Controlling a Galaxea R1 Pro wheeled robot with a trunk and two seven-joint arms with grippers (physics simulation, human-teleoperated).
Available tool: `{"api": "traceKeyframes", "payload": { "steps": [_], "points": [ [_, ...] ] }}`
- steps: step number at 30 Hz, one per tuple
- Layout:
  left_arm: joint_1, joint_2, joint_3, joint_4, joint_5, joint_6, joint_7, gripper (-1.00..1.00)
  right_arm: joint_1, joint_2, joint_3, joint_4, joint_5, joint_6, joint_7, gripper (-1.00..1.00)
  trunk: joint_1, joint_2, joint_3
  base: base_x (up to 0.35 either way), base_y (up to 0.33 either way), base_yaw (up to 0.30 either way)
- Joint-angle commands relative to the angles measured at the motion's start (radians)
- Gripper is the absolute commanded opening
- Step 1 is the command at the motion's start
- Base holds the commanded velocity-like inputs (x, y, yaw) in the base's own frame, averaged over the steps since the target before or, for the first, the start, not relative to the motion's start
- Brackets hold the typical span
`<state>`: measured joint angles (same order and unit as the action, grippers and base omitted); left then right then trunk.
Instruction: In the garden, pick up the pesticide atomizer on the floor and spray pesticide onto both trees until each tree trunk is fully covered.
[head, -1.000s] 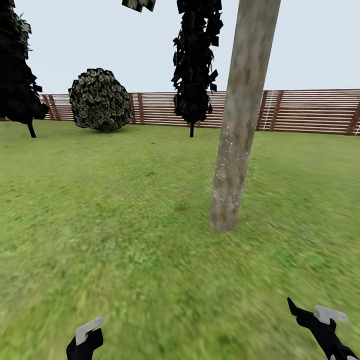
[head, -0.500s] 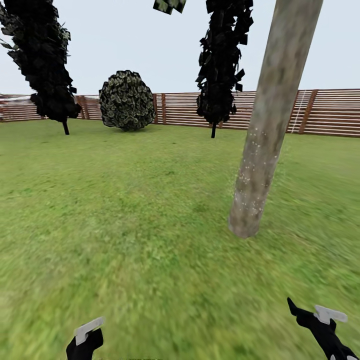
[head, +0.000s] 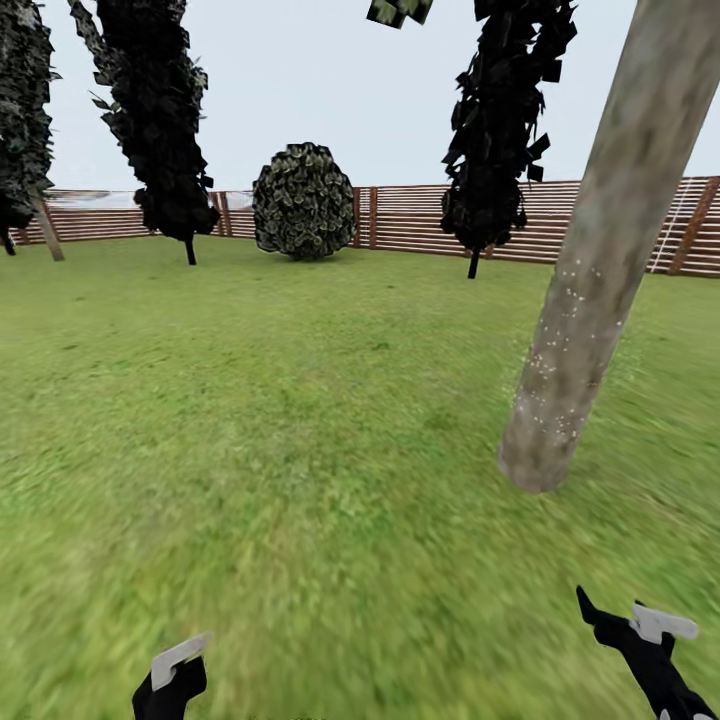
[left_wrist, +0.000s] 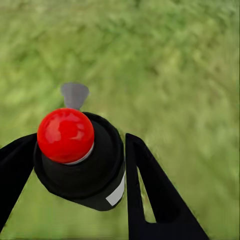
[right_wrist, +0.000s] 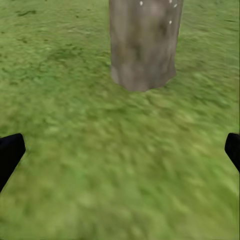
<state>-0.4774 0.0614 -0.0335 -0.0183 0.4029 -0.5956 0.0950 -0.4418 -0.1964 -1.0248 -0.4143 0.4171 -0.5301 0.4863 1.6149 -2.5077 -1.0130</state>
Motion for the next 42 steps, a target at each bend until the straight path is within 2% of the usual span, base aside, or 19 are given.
{"api": "traceKeyframes", "payload": {
  "steps": [1,27,42],
  "points": [
    [0.0,0.0,0.0,0.0,0.0,0.0,0.0,-1.0,0.0,0.0,0.0,0.0,0.0,-0.003,0.0,1.0,0.0,0.0,0.0,0.0,0.0,0.289],
    [0.0,-0.001,0.0,0.0,-0.001,0.0,0.0,-1.0,0.0,0.0,0.0,0.0,0.0,-0.004,0.0,1.0,0.0,0.0,0.0,-0.004,0.0,0.289],
    [0.0,-0.001,0.0,0.0,-0.001,0.0,0.0,-1.0,0.0,0.0,0.0,0.0,0.0,-0.004,0.002,1.0,0.0,0.0,0.0,-0.319,0.0,0.233]
  ]
}}
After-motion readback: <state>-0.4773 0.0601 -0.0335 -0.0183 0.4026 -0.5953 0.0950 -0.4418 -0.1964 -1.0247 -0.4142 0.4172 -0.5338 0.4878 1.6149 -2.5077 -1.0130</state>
